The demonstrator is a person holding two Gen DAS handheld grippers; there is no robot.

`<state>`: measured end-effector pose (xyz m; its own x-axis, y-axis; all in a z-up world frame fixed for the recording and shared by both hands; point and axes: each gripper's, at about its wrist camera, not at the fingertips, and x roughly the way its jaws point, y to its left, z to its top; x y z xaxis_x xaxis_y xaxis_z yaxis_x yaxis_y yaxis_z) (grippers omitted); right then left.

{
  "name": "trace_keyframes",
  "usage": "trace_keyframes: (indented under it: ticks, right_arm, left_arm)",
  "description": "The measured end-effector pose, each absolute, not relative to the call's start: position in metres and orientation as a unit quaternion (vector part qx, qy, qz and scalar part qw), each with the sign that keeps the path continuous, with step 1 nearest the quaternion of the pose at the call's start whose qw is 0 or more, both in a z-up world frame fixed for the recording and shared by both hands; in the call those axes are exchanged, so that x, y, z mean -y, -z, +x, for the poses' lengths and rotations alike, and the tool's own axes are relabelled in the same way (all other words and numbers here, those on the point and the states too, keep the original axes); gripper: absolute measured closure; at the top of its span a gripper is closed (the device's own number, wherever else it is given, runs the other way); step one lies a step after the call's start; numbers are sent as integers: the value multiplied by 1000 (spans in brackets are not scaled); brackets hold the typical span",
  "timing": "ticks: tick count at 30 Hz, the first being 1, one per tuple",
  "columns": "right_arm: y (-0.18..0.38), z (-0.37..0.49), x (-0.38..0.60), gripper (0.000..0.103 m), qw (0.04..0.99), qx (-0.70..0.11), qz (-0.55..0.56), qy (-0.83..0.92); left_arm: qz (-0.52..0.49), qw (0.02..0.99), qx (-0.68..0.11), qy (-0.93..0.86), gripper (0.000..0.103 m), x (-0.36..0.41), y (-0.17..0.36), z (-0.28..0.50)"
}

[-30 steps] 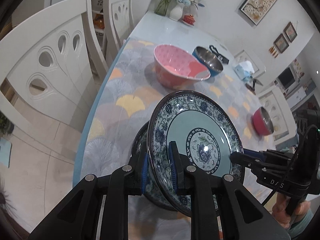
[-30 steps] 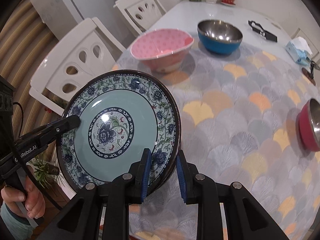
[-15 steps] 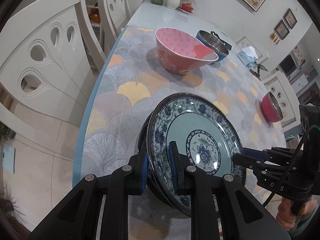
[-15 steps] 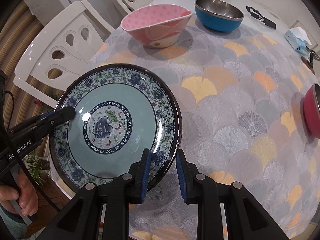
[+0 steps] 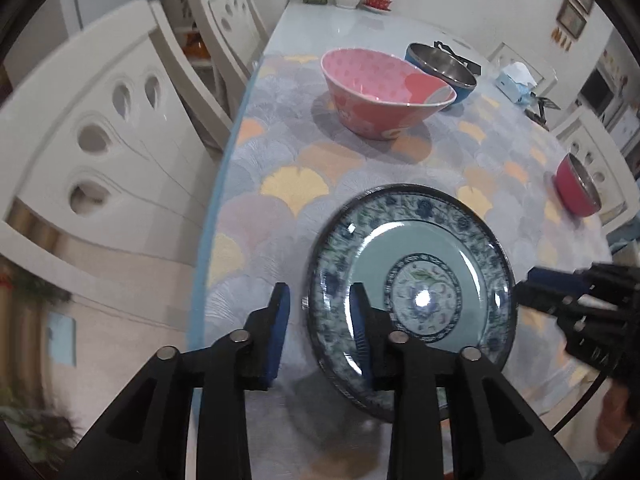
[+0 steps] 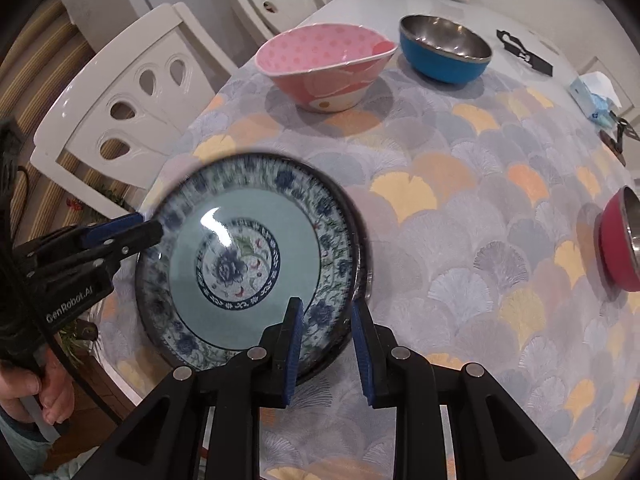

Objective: Organize plates and bowls

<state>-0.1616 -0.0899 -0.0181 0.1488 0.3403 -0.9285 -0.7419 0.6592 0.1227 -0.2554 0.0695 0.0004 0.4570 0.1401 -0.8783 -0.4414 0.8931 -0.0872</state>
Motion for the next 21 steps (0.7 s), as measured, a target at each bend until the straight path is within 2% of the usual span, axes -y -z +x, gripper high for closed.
trace_keyframes:
  ticks: [9, 21]
  right_arm:
    - [12, -146, 105, 79, 745, -545, -163, -349]
    - [-10, -130, 125, 79, 757, -541, -121, -346]
  left_arm:
    - [-172, 835, -499, -158, 75, -69, 4, -245]
    - [-157, 867, -450, -144, 75, -58, -46, -222]
